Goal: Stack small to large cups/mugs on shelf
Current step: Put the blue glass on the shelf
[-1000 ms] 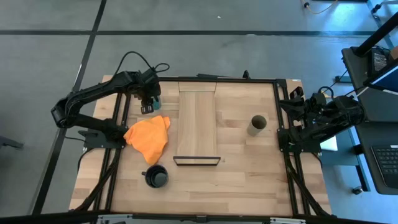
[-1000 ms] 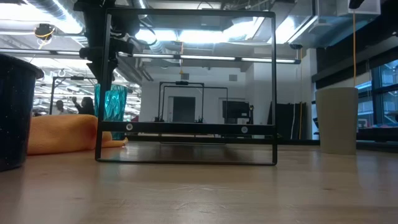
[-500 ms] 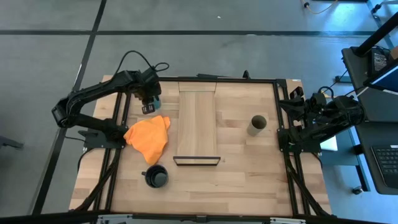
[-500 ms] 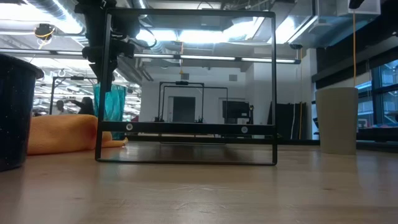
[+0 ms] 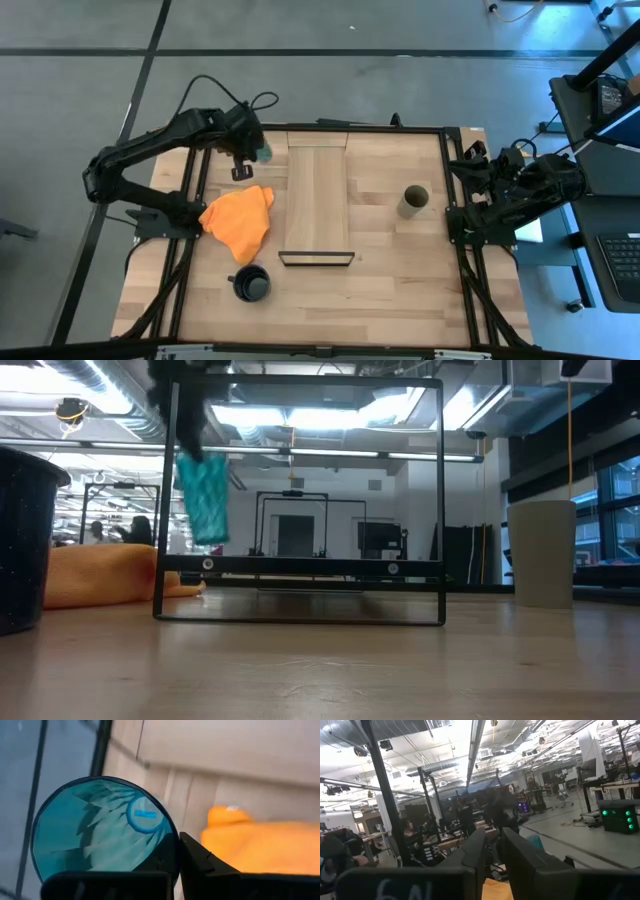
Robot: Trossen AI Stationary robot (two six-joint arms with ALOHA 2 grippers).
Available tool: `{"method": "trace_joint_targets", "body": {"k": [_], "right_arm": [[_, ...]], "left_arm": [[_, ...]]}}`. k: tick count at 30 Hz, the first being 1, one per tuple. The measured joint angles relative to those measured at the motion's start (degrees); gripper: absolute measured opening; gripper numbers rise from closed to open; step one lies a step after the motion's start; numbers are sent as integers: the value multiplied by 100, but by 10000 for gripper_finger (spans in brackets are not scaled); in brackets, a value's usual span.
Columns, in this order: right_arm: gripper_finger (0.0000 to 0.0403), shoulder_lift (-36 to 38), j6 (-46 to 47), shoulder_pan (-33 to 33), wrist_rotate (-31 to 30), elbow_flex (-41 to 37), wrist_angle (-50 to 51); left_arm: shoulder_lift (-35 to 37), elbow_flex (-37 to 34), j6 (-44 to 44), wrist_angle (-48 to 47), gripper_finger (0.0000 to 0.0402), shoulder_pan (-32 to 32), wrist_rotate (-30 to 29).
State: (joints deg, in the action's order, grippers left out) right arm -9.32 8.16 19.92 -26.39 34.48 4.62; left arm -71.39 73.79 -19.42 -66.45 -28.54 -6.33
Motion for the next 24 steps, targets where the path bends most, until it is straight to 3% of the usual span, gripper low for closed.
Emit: {"method": "trace_joint_targets", "body": {"k": [5, 13, 19, 24], "right_arm": [[67, 0, 240, 2, -2, 0, 0], [67, 0, 462, 1, -1, 0, 0], [67, 2, 675, 1, 0, 0, 0], [67, 1, 676, 2, 0, 0, 0]], "left_arm": [[-385, 1115, 194, -492, 2, 340, 155], [-1771, 2878, 418, -1370, 2, 743, 141], [-2716, 3732, 353, -1539, 2, 756, 136], [-3374, 4219, 237, -1505, 2, 660, 498]]}}
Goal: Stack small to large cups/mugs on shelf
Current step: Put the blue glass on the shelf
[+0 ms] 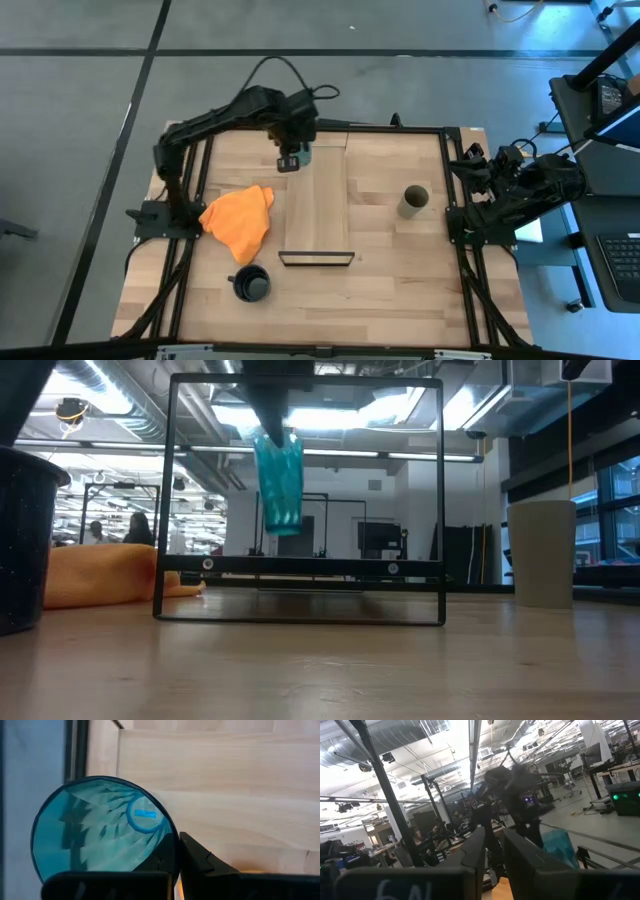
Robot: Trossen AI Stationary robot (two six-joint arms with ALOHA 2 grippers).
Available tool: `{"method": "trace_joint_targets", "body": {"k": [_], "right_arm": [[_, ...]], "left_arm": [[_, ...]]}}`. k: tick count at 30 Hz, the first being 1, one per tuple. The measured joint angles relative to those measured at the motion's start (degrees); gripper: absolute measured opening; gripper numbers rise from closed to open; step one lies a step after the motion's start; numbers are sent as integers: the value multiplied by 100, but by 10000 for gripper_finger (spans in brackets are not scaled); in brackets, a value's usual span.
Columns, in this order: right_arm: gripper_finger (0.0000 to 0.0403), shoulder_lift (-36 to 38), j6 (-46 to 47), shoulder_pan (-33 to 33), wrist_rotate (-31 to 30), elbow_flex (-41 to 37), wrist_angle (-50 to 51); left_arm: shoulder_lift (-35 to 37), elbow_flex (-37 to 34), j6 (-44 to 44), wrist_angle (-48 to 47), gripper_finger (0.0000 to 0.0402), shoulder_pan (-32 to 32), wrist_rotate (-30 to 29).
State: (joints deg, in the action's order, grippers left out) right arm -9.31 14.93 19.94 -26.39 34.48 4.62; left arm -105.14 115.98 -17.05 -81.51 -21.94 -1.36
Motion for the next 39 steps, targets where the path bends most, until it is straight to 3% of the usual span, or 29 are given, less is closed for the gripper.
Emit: {"method": "trace_joint_targets", "body": {"k": [10, 39], "right_arm": [[67, -1, -10, -2, 0, 2, 2], [67, -1, 139, -2, 2, 2, 131]], "left_arm": [[-782, 708, -301, 49, 2, 83, 41], [-1231, 724, -605, 306, 2, -397, 268]]}}
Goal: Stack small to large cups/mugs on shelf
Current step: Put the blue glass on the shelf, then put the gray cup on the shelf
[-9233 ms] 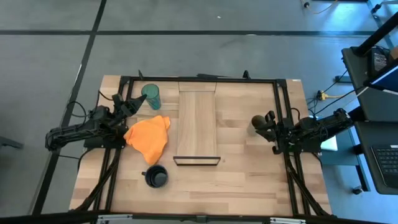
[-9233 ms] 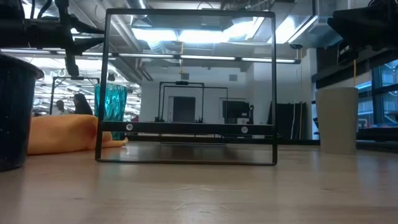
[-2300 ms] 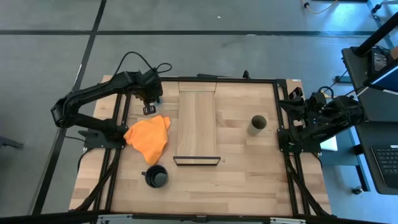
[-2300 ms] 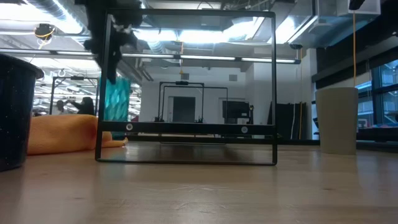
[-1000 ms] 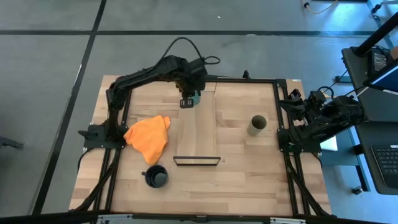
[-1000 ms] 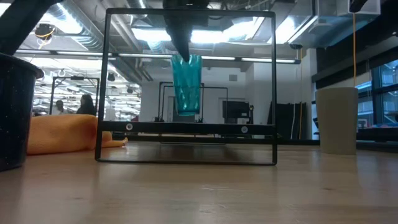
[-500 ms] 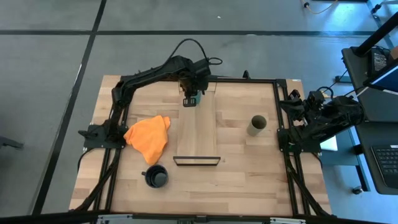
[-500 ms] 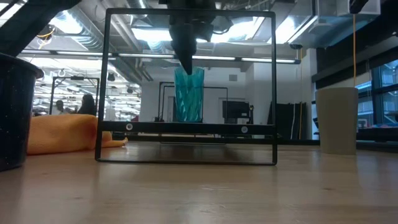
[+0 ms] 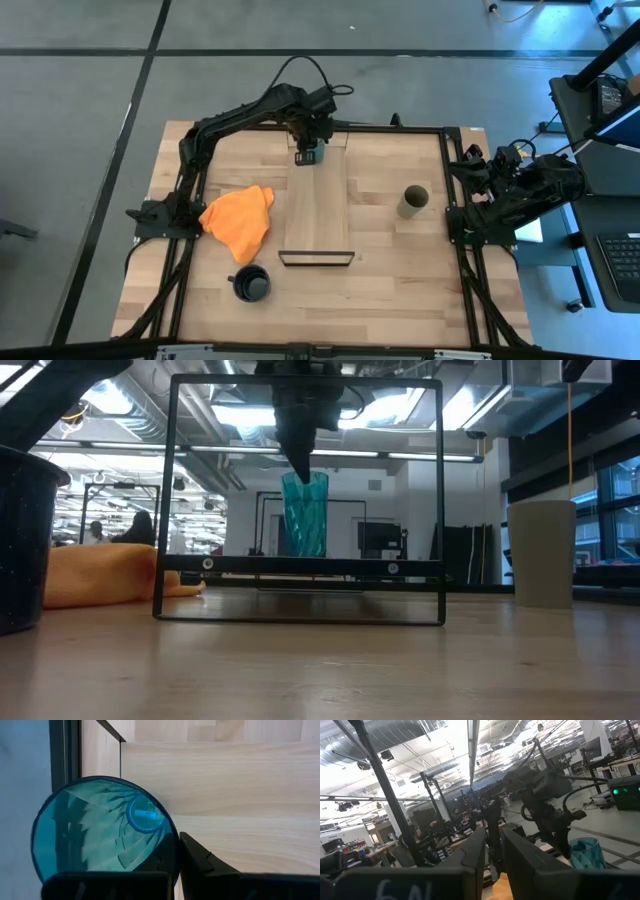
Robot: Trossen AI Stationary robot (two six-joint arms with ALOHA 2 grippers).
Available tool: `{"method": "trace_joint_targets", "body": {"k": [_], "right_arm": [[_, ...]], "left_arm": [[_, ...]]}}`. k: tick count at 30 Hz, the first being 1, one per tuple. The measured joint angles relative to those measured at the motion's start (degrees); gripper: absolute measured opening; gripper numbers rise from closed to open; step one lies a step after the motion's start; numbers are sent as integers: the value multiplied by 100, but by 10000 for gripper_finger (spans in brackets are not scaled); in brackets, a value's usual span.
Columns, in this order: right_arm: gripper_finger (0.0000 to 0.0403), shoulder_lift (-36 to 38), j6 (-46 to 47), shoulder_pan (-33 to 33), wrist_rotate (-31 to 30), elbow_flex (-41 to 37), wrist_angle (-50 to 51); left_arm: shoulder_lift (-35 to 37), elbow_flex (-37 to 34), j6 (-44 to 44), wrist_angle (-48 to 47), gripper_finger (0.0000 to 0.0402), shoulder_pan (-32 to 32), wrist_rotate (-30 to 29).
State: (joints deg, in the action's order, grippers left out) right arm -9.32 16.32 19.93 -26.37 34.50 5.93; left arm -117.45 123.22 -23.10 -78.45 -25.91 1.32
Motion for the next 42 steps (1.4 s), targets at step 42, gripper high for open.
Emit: {"method": "trace_joint_targets", "body": {"k": [42], "right_arm": [[67, -396, 748, 2, -268, 7, -807]], "left_arm": [[2314, 2, 1466, -97, 57, 829, 612]]}}
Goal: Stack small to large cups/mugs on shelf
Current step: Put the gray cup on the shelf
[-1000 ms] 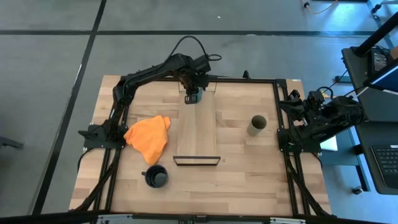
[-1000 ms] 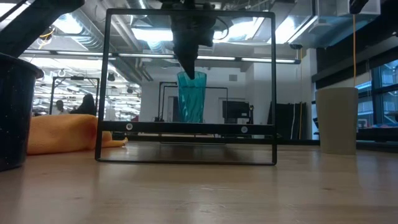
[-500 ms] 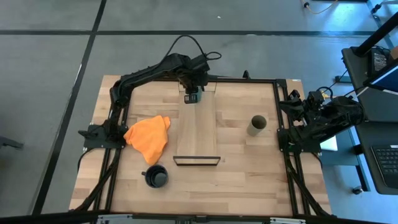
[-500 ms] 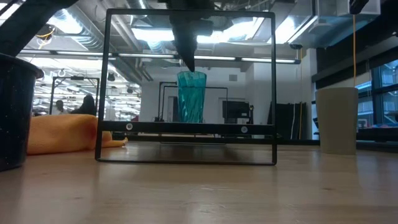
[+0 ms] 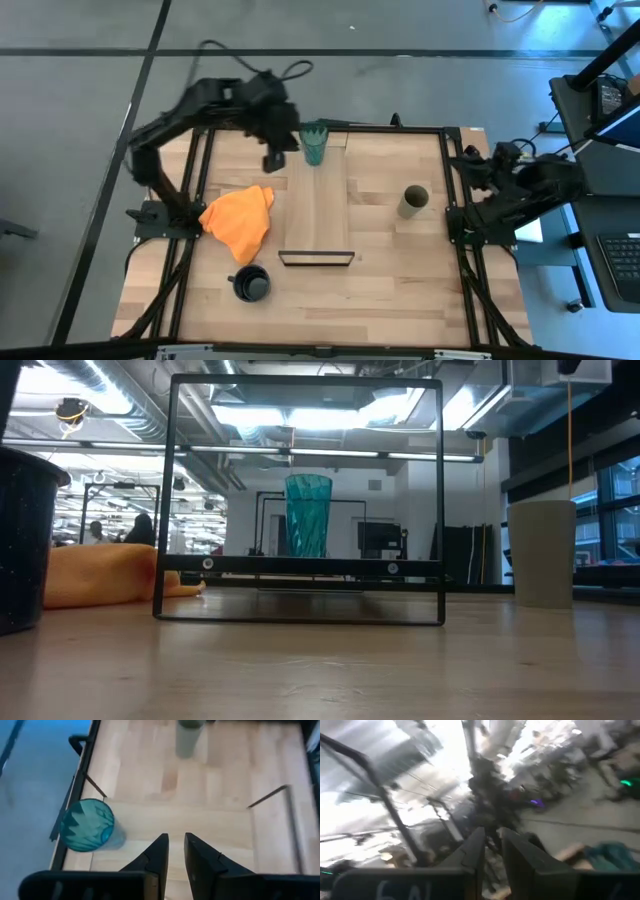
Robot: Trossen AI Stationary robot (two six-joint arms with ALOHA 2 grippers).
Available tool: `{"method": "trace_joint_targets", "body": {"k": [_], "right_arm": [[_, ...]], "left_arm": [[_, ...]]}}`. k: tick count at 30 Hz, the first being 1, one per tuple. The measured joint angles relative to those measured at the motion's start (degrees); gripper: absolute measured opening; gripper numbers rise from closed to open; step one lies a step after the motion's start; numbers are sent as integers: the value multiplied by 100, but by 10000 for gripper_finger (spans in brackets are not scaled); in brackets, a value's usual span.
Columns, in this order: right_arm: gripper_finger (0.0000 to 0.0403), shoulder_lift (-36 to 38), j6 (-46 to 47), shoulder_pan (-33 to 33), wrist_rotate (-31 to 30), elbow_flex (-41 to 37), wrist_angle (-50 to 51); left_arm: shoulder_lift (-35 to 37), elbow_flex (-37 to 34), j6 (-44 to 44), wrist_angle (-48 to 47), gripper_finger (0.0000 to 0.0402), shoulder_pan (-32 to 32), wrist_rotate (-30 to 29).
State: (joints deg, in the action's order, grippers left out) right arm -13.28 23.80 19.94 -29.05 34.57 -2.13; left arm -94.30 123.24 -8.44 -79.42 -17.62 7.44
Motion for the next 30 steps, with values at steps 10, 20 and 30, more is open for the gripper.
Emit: {"method": "trace_joint_targets", "body": {"k": [10, 20, 30], "right_arm": [[67, -1023, -187, -1, -982, -9, 19], [67, -1708, -1518, -4, -1752, -11, -1719], [67, -2260, -1984, -135, -961, 34, -3677]], "left_arm": [[933, -4, 925, -220, 57, 573, -541], [1214, -4, 1710, -587, 57, 1057, -1249], [1261, -4, 1843, -590, 57, 1350, -1920]]}}
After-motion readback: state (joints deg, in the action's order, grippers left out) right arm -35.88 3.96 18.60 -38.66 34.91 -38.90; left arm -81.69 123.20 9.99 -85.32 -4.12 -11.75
